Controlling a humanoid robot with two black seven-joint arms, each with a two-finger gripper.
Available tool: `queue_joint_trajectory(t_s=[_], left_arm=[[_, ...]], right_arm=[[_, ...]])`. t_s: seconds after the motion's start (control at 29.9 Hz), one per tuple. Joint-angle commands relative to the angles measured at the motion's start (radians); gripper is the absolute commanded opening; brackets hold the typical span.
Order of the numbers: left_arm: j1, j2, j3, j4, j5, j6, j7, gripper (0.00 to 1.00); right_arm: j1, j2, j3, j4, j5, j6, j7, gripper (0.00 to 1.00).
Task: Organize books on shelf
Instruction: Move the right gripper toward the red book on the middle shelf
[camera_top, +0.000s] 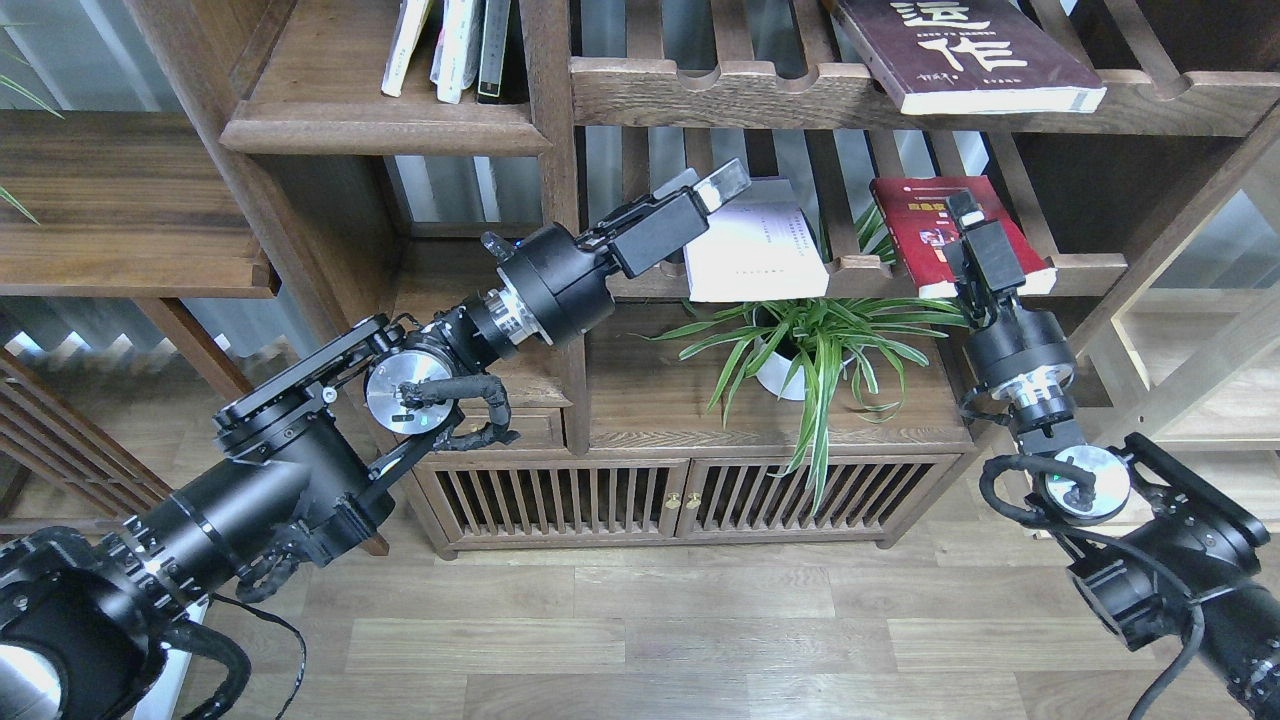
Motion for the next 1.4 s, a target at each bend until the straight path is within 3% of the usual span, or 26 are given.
queue_joint_trajectory(t_s=[0.0, 0.67, 1.0, 1.2, 1.37], left_arm=[[-0.002, 0.000, 0.001, -0.003, 0.002, 0.000, 0.000, 0.99], [-0.007, 0.035, 0.000, -0.003, 0.003, 0.000, 0.008, 0.99], [0.009, 0.060, 0.001, 0.001, 0.044, 0.000, 0.014, 0.99], [0.007, 0.058, 0.000, 0.001, 0.043, 0.000, 0.014, 0.99], [0.007, 0.058, 0.000, 0.001, 0.043, 0.000, 0.014, 0.99]], right_arm=[[-0.006, -0.001, 0.004, -0.004, 0.008, 0.000, 0.002, 1.00], [-0.109, 0.041, 0.041, -0.076, 0.102, -0.007, 0.002, 1.00], [-0.052, 0.088, 0.082, -0.121, 0.198, -0.252, -0.008, 0.98], [0.003, 0.137, 0.156, -0.173, 0.214, -0.338, -0.078, 0.96], [0.043, 0.145, 0.177, -0.184, 0.214, -0.410, -0.110, 0.95]])
